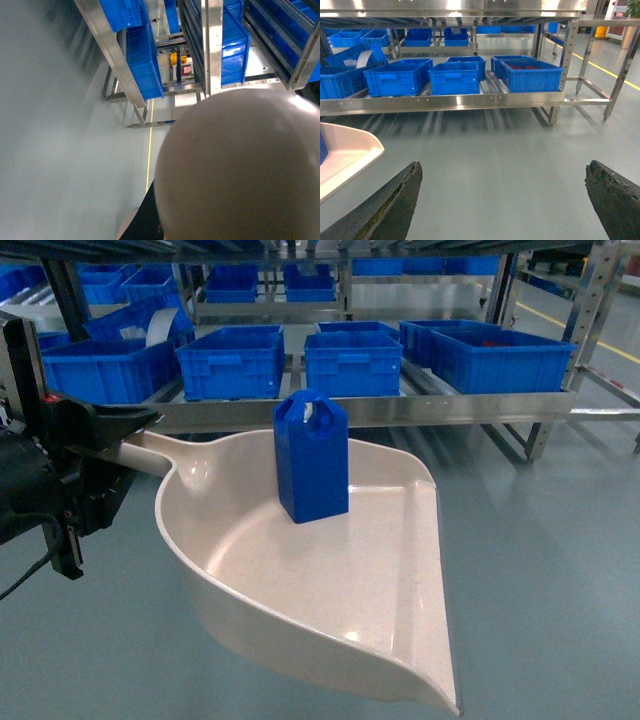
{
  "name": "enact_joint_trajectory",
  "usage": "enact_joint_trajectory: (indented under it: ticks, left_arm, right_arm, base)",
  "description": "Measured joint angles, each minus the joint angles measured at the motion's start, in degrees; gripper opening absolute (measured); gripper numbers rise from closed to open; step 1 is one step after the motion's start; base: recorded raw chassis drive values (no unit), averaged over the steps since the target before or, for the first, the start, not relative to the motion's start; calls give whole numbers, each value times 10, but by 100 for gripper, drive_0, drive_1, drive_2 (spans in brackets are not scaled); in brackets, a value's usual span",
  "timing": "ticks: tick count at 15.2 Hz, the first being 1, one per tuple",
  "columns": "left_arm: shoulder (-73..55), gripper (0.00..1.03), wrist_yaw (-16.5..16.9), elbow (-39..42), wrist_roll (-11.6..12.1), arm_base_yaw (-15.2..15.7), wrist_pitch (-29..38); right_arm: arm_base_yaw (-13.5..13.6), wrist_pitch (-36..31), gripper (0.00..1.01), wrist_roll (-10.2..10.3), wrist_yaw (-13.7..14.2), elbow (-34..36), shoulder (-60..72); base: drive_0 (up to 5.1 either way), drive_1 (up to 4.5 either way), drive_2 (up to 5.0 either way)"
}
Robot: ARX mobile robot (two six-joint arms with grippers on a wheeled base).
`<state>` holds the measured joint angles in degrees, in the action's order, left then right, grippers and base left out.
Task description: Place part in tray to right shelf
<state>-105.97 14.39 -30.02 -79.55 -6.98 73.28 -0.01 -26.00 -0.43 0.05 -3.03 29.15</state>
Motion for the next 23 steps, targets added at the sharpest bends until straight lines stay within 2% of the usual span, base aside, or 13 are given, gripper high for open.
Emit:
enact_joint_trajectory:
  ticks: [20,23]
  left_arm:
    - [1,15,1,1,0,0,0]
    - [1,15,0,1,0,0,-1]
  right_arm:
    - [0,2,98,0,-1,0,0]
    - [0,1,98,0,-1,0,0]
  base:
    - [0,0,0]
    - [45,478,-389]
